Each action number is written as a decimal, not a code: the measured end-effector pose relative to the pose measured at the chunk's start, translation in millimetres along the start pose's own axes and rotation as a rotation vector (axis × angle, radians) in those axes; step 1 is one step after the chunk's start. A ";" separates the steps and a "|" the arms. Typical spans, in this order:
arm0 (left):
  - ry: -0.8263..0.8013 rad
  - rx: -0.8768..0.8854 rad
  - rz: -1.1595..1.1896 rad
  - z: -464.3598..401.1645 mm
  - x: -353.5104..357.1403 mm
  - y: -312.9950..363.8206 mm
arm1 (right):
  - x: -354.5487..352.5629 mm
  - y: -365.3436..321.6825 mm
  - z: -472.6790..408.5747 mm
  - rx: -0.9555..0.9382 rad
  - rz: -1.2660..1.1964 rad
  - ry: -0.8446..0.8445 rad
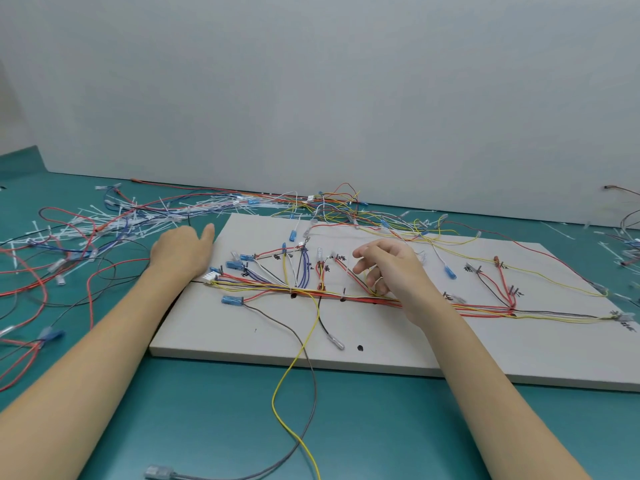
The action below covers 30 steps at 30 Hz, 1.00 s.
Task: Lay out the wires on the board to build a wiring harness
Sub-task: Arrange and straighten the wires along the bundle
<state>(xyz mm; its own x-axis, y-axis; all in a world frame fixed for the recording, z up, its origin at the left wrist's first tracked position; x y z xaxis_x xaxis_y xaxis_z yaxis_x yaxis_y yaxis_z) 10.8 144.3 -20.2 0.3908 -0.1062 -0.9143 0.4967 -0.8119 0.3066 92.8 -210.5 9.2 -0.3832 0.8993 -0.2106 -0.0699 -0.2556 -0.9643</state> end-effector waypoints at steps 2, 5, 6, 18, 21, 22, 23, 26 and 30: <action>0.048 0.024 -0.028 0.3 -5.6 3.1 | -0.1 -0.1 0.2 0.000 0.001 0.000; 0.090 0.052 -0.029 -0.8 -9.4 4.9 | 0.2 -0.4 0.7 -0.001 0.005 0.000; 0.097 0.060 -0.021 -1.5 -9.5 4.5 | 0.3 -0.4 0.8 -0.001 0.008 0.000; -0.100 -0.149 -0.196 -3.4 10.1 -38.1 | 1.9 -1.6 0.8 -0.017 0.039 -0.002; -0.093 -0.121 -0.231 -4.4 7.2 -37.7 | 2.7 -1.9 1.3 -0.021 0.053 -0.003; -0.077 -0.100 -0.234 -4.4 5.3 -34.1 | 2.6 -2.0 1.5 -0.021 0.054 -0.002; -0.056 -0.075 -0.229 -4.2 2.8 -29.9 | 2.3 -2.0 1.6 -0.021 0.055 -0.001; 0.032 0.005 -0.176 -2.8 -5.1 -18.0 | 2.3 -2.9 2.1 -0.017 0.055 -0.002; 0.143 0.035 -0.028 -1.4 -17.0 -14.5 | 2.2 -2.8 2.6 -0.009 0.055 -0.002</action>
<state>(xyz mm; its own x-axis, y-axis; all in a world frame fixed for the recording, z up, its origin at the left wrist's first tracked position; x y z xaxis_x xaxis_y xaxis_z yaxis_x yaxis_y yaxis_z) -2.0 158.6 -8.8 0.4843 -0.0024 -0.8749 0.4828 -0.8332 0.2695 89.7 -208.8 11.9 -0.3881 0.8833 -0.2632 -0.0399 -0.3014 -0.9527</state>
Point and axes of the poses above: each hand's wrist, its own z-axis away from the middle knuckle, its own x-axis out of the palm, y = z × x, the point moved 9 cm from there along -z, towards the middle knuckle, and after that the axes turned 10 degrees about x, right-handed, at the moved point
